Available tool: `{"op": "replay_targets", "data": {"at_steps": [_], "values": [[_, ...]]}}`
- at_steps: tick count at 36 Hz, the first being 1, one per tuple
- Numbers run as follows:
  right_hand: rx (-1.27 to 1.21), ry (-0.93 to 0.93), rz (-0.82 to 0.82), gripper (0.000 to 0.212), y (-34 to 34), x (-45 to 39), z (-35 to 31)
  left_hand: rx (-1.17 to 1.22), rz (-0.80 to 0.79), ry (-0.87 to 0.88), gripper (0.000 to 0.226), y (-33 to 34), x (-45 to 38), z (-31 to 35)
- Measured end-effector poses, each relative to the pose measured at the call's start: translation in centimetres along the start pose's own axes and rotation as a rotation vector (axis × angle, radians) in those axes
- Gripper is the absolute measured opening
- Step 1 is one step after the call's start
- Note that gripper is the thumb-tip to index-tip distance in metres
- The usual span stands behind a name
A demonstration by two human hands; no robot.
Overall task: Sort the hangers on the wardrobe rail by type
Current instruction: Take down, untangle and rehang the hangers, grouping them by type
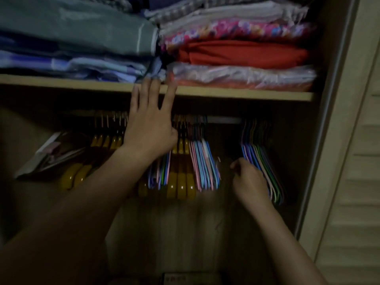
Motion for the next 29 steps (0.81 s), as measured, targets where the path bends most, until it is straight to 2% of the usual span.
{"op": "replay_targets", "data": {"at_steps": [3,8,10,12,13,14,17,19,20,22,24,26,29], "values": [[-0.071,0.057,-0.067,0.011,0.9,5.2,2.6,0.185,0.019,-0.038,0.089,-0.3,2.4,0.5],[-0.164,0.151,-0.243,0.033,3.7,13.4,6.4,0.645,0.05,-0.175,0.048,2.5,14.2,2.9],[-0.187,0.198,-0.347,0.036,5.2,15.7,7.2,0.838,-0.089,-0.322,0.032,5.3,20.5,4.4],[-0.23,0.224,-0.439,0.038,6.4,17.1,7.3,0.975,-0.382,-0.611,0.009,9.8,27.6,6.0],[-0.26,0.236,-0.487,0.038,6.8,17.8,7.1,0.944,-0.55,-0.716,0.009,11.9,31.6,6.9],[-0.295,0.246,-0.524,0.037,6.9,18.4,6.9,0.902,-0.681,-0.735,0.014,13.4,34.9,7.9],[-0.395,0.261,-0.581,0.035,6.6,19.0,6.0,0.816,-0.937,-0.827,0.009,18.3,45.7,8.0],[-0.506,0.29,-0.572,0.032,5.6,18.9,5.7,0.817,-1.068,-0.802,0.036,22.1,52.3,6.4],[-0.572,0.31,-0.572,0.031,5.1,18.9,5.7,0.86,-1.097,-0.772,0.041,21.9,53.9,5.7],[-0.695,0.37,-0.585,0.029,4.4,18.8,6.0,0.873,-1.148,-0.758,0.028,21.3,56.7,3.8],[-0.793,0.448,-0.577,0.028,4.0,18.5,6.9,0.853,-1.19,-0.778,0.019,17.6,55.9,3.0],[-0.838,0.52,-0.539,0.026,3.9,18.2,8.5,0.869,-1.12,-0.883,0.018,15.4,56.2,0.6],[-0.869,0.639,-0.509,0.024,5.1,18.6,11.6,0.923,-0.998,-1.093,0.031,12.6,55.2,-2.4]]}}
Point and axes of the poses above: each hand's wrist, its own x-axis away from the middle knuckle, its own y-axis out of the palm, z = x × y, the point moved 8 cm from there along -x, towards the middle knuckle, and after that the axes turned 1 degree about -x, right-handed, at the moved point
